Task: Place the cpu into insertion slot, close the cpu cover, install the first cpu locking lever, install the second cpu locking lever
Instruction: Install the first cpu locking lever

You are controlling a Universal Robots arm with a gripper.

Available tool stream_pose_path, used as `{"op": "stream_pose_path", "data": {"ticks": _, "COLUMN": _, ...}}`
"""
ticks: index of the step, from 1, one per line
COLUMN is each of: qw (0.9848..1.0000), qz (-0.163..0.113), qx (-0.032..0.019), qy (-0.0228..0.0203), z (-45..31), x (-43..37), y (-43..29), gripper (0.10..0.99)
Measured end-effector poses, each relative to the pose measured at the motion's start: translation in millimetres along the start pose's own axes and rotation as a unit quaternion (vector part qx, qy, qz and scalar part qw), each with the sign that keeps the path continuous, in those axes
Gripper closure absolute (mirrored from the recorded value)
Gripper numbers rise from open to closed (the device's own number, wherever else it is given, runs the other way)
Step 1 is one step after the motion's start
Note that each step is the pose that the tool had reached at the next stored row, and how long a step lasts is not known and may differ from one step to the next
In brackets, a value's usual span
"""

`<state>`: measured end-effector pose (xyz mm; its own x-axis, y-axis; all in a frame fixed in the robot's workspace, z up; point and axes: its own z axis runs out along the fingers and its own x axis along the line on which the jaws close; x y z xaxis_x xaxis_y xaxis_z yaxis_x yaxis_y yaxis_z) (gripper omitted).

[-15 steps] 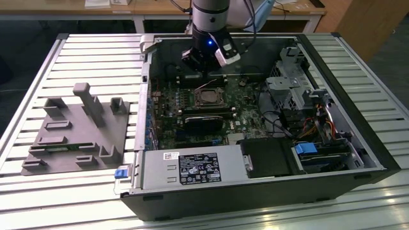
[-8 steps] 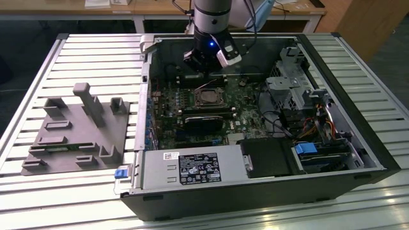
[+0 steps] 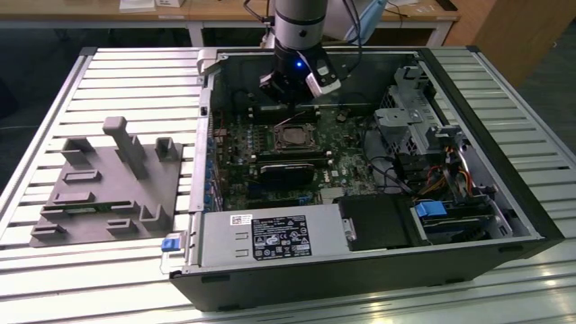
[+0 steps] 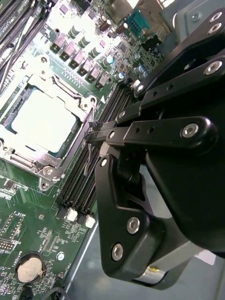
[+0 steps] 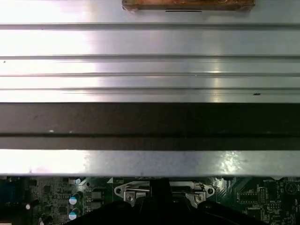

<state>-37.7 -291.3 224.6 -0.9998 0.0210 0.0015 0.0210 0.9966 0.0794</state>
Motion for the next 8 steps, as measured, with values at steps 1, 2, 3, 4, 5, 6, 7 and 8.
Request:
{"op": "stream_pose_path", "data": {"ticks": 1, "qw": 1.0000, "qz": 0.000, "qx": 0.0000, "qy": -0.0007, "z": 0.3, "x": 0.0, "y": 0.0, "gripper": 0.969}}
{"op": "stream_pose_path", "data": {"ticks": 2, "qw": 1.0000, "qz": 0.000, "qx": 0.0001, "qy": -0.0014, "z": 0.6, "x": 0.0, "y": 0.1, "gripper": 0.969}}
{"op": "stream_pose_path", "data": {"ticks": 3, "qw": 1.0000, "qz": 0.000, "qx": 0.0000, "qy": -0.0020, "z": 0.8, "x": 0.0, "y": 0.2, "gripper": 0.969}}
{"op": "stream_pose_path", "data": {"ticks": 4, "qw": 1.0000, "qz": 0.000, "qx": 0.0000, "qy": -0.0022, "z": 1.0, "x": -0.1, "y": 0.6, "gripper": 0.969}}
{"op": "stream_pose_path", "data": {"ticks": 5, "qw": 1.0000, "qz": 0.000, "qx": 0.0000, "qy": -0.0022, "z": 1.1, "x": -0.3, "y": 0.9, "gripper": 0.969}}
{"op": "stream_pose_path", "data": {"ticks": 6, "qw": 1.0000, "qz": 0.000, "qx": 0.0000, "qy": -0.0022, "z": 1.2, "x": -0.6, "y": 1.2, "gripper": 0.969}}
{"op": "stream_pose_path", "data": {"ticks": 7, "qw": 1.0000, "qz": 0.000, "qx": -0.0001, "qy": -0.0023, "z": 1.5, "x": -1.0, "y": 1.5, "gripper": 0.969}}
{"op": "stream_pose_path", "data": {"ticks": 8, "qw": 1.0000, "qz": 0.000, "qx": -0.0001, "qy": -0.0022, "z": 1.6, "x": -1.5, "y": 1.7, "gripper": 0.969}}
